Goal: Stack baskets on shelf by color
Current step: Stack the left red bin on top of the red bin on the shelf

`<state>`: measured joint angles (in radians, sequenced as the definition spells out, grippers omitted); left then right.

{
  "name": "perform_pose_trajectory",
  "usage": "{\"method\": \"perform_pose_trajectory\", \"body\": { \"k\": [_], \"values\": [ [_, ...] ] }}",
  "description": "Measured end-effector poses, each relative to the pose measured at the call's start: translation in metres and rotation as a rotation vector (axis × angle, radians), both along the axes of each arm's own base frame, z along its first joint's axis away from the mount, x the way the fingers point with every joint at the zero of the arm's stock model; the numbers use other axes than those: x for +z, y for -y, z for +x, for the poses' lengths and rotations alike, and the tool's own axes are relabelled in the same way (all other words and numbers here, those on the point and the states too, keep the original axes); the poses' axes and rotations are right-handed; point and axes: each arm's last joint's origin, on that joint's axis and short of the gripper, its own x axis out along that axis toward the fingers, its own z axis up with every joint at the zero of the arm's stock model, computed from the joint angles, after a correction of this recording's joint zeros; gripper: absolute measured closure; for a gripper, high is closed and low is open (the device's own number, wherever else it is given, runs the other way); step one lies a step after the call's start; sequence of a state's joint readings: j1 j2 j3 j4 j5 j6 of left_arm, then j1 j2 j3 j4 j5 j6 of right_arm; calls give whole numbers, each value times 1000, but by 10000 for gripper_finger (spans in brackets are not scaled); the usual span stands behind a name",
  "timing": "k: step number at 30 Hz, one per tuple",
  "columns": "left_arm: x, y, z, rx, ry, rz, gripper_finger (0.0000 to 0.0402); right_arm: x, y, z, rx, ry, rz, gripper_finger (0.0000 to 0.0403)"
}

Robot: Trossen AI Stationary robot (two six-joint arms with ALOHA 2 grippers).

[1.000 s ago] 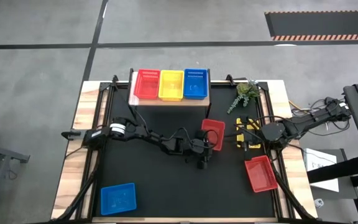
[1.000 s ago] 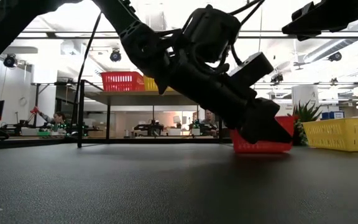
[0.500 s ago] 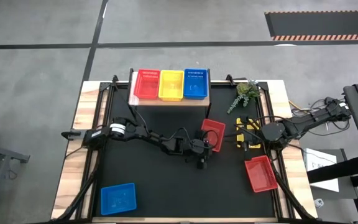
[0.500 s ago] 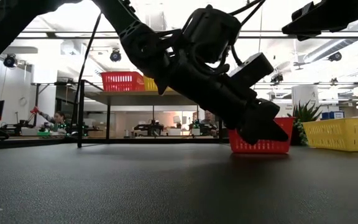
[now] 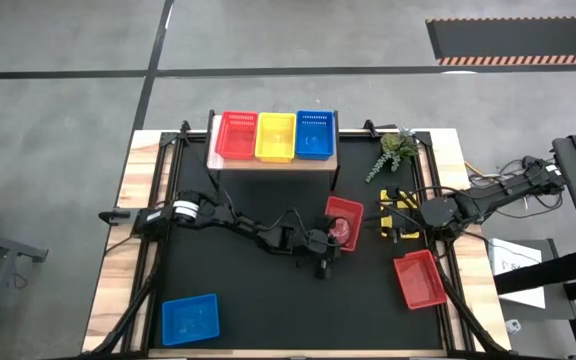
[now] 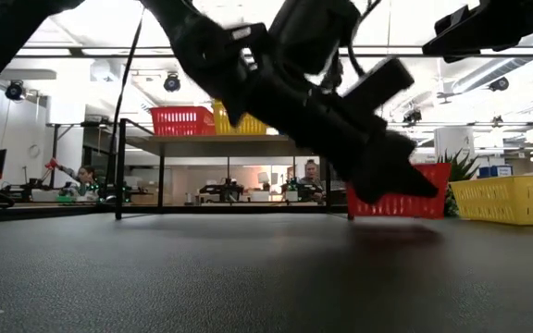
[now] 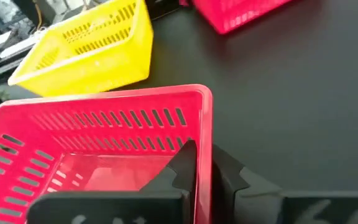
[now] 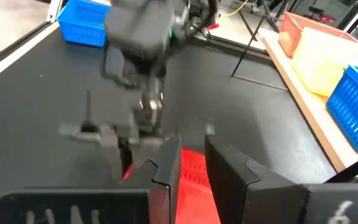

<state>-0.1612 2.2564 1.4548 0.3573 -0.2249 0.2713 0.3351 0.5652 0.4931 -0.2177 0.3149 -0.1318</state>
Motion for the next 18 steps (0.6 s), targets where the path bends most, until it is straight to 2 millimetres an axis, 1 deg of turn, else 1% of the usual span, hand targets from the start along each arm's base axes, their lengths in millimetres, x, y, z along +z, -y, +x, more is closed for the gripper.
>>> {"method": "perform_pose_trajectory", "body": {
  "k": [11,16,18],
  "values": [
    [52,10,-21,-35,-73,80,398,-1,0,-1,1,-12,-8,339],
    [65,15,-30,-53,-119,144,398,-2,0,-1,1,-12,-7,339],
    [74,15,-34,-58,-115,151,398,-1,0,0,1,-10,-5,339]
  ]
}}
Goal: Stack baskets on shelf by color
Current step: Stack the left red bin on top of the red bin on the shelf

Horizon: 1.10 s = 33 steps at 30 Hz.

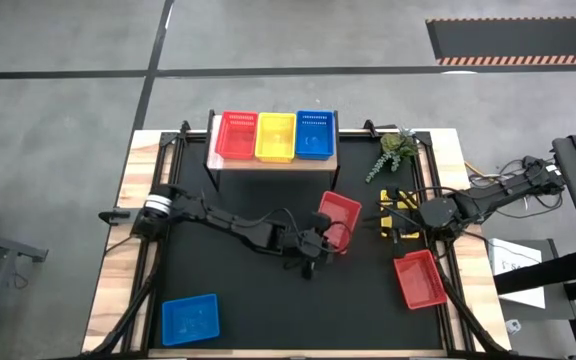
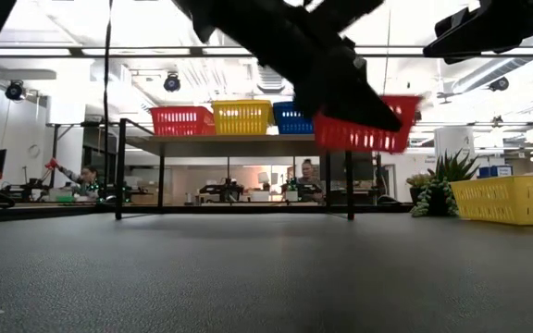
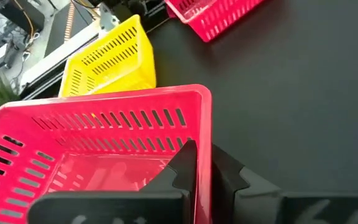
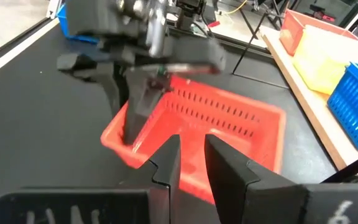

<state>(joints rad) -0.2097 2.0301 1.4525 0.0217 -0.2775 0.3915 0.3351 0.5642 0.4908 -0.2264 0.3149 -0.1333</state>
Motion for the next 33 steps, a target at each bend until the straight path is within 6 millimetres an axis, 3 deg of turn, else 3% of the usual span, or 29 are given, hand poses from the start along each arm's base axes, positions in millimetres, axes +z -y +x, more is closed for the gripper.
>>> {"method": "perform_pose_trajectory", "body": {
  "k": [7,16,27,33],
  "values": [
    [40,21,-20,-66,55,-21,398,0,0,0,-3,-1,9,339],
    [100,50,-68,-166,87,-31,398,0,0,0,-10,-2,26,339],
    [148,29,-122,-36,89,55,398,-1,0,0,-9,-3,24,339],
    [159,10,-158,-3,127,66,398,-1,0,0,-7,-4,17,339]
  ]
}}
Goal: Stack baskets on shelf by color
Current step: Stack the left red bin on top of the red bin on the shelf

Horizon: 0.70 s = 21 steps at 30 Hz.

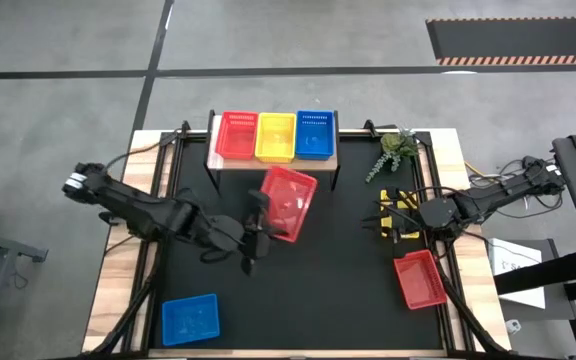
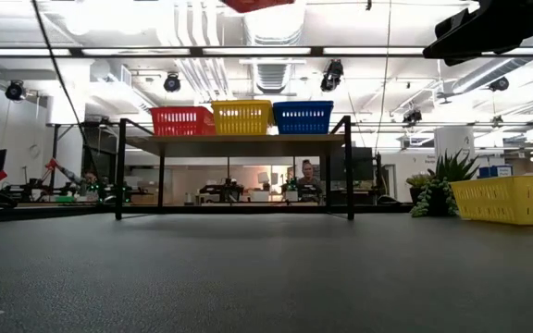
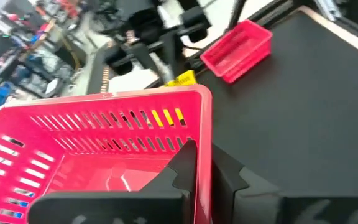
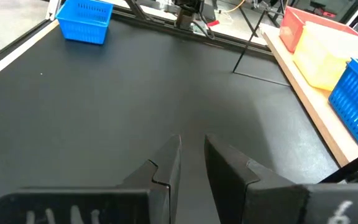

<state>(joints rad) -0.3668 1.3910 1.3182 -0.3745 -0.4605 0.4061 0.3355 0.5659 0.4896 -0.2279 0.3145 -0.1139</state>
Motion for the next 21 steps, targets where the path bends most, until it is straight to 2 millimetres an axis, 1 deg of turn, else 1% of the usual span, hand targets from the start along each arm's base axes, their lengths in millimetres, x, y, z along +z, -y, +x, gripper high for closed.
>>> {"method": "perform_pose_trajectory", "body": {
  "k": [2,5,11,16,18,21],
  "values": [
    [2,-8,-11,27,23,0,398,-1,0,0,1,-1,-3,339],
    [0,-22,-27,61,53,-9,398,-1,0,0,1,-1,-2,339],
    [-6,-57,-51,166,131,-32,398,-1,0,0,0,-1,0,339],
    [-11,-86,-67,267,142,-32,398,-1,0,0,-1,-1,1,339],
    [-9,-97,-71,298,151,-38,398,-1,0,0,0,-2,0,339],
    [-9,-114,-74,301,141,-53,398,-1,0,0,0,-2,-1,339]
  ]
}}
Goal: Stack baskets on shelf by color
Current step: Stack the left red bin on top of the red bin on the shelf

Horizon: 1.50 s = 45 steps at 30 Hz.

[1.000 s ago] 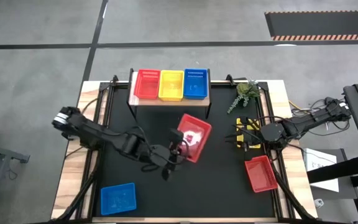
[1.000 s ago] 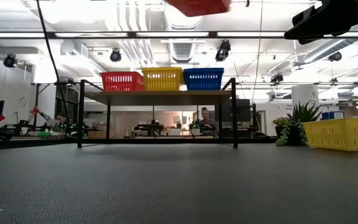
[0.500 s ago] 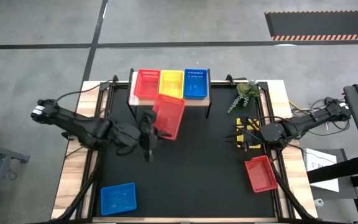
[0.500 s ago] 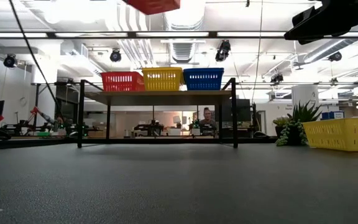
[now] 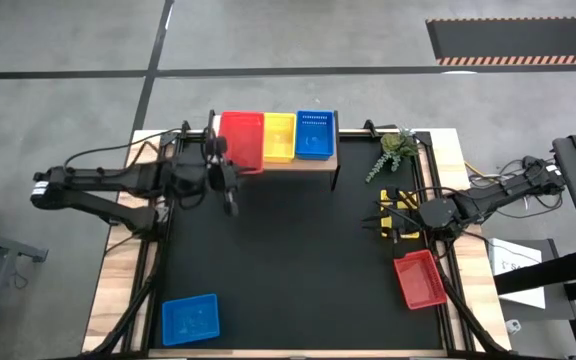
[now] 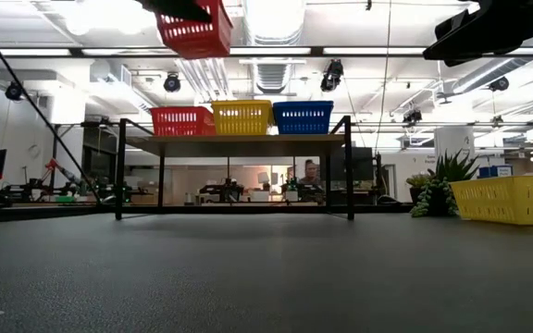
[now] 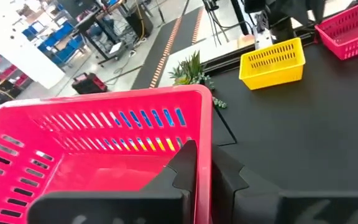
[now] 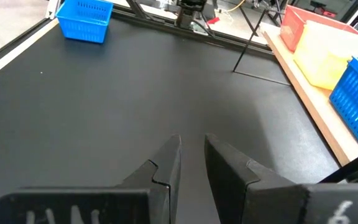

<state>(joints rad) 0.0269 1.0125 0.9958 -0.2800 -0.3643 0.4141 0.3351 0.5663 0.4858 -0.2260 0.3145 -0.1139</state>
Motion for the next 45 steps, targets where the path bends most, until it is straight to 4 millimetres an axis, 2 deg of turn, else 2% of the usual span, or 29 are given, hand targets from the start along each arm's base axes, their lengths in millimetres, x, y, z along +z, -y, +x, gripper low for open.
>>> {"method": "perform_pose_trajectory", "body": {
  "k": [11,16,20,25,32,37,45],
  "values": [
    [-6,-66,-16,27,-59,-78,398,0,0,0,1,0,-1,339],
    [-7,-85,-25,55,-51,-106,398,0,0,0,1,0,-2,339],
    [-10,-93,-29,41,-46,-131,398,0,0,0,1,0,-1,339],
    [-24,-101,-31,70,-69,-156,398,0,0,0,1,0,-1,339],
    [-39,-110,-20,51,-100,-189,398,0,0,0,1,1,-1,339],
    [-43,-115,-13,50,-118,-196,398,0,0,0,0,0,0,339],
    [-45,-115,-12,46,-127,-188,398,0,0,0,1,0,-1,339]
  ]
}}
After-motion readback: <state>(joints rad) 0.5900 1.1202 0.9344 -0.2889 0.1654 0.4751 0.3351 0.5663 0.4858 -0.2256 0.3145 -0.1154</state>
